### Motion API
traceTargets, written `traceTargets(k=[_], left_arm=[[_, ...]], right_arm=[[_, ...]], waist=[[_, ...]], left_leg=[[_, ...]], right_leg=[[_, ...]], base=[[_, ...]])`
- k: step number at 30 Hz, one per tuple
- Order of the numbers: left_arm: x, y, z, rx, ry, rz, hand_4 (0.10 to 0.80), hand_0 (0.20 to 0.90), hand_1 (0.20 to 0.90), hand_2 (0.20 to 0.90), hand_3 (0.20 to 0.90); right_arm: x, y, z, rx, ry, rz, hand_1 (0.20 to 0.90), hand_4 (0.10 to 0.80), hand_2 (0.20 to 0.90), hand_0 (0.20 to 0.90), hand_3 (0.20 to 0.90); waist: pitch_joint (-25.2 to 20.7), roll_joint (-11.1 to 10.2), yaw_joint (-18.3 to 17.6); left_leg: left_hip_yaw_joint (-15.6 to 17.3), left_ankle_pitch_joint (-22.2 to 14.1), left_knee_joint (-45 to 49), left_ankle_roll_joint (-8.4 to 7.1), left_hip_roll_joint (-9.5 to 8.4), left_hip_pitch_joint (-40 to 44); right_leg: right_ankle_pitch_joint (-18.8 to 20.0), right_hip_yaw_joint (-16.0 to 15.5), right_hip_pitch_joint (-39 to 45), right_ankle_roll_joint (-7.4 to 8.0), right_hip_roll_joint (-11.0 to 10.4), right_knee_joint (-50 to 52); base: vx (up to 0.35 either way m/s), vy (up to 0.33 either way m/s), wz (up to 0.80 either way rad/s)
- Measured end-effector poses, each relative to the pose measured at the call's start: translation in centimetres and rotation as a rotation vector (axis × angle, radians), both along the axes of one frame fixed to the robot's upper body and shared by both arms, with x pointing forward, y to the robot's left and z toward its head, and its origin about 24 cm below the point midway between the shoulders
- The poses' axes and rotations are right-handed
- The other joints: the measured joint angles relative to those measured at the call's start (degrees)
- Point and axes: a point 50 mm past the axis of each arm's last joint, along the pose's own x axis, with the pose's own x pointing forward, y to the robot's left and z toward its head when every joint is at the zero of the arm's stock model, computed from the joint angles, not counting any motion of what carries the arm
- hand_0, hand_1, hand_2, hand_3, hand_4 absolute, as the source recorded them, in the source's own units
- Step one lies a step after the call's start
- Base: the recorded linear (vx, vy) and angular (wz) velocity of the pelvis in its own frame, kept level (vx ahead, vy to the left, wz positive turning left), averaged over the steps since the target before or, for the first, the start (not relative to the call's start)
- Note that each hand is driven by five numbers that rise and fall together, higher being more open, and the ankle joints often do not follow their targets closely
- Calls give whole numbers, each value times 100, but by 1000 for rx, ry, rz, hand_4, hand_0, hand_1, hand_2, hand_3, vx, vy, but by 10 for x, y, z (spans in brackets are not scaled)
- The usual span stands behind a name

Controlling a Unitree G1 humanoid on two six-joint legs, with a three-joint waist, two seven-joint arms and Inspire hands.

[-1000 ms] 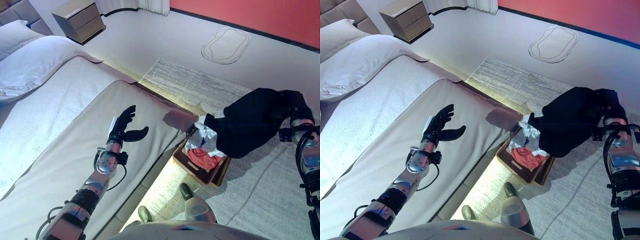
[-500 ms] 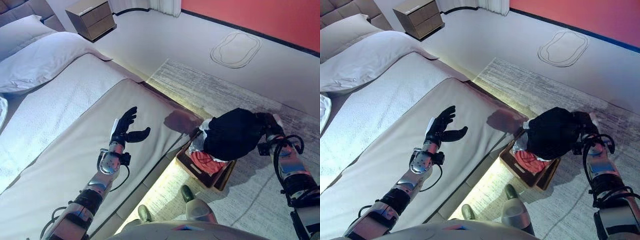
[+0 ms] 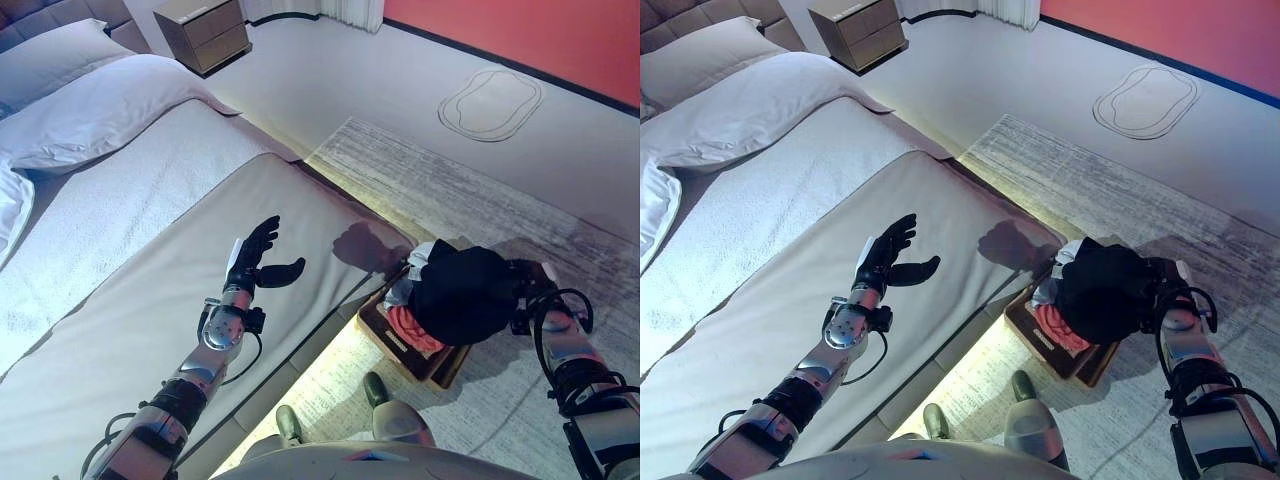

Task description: Pick up the clothes from the bed and place them into the basket

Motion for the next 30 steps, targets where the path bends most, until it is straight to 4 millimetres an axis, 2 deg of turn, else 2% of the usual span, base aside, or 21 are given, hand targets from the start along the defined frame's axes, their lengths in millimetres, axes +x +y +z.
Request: traceTargets(k=[19,22,25,28,30], left_arm=[[0,0,0,3,1,-8,800,900,900,900,900],[-1,0,-1,12,1,-8,800,900,900,900,900],[-8,0,-7,13,22,0,800,900,900,900,900],[-20,1,-19,22,59,14,800,900,900,900,900],[-29,-1,-26,6,88,28,800,900,900,900,900]], right_arm=[[2,3,3,-33,-27,28,900,800,900,900,900],[12,14,19,-146,-136,54,900,800,900,900,900],[26,42,50,-312,-330,148,900,800,900,900,900],[30,69,61,-374,-458,213,900,800,900,900,900],[29,85,59,-403,-485,259,900,800,900,900,900]], waist=[[-1,-2,115],[-1,-2,114],[-1,-2,72],[-23,-34,79],[-30,-47,141]], left_leg=[[-117,14,-1,11,5,4],[-136,26,-2,11,3,1],[-203,46,-2,15,8,-5],[-279,64,-2,10,18,-31],[-361,82,-2,2,16,-51]], right_leg=[[-1,-114,70,-1,-4,-1],[-1,-120,71,-1,-4,-1],[-2,-139,89,-2,5,-1],[-4,-196,94,-3,18,-2],[-6,-278,116,-3,14,-2]], base=[[9,-4,3],[26,2,1],[35,21,7],[39,15,13],[52,3,19]])
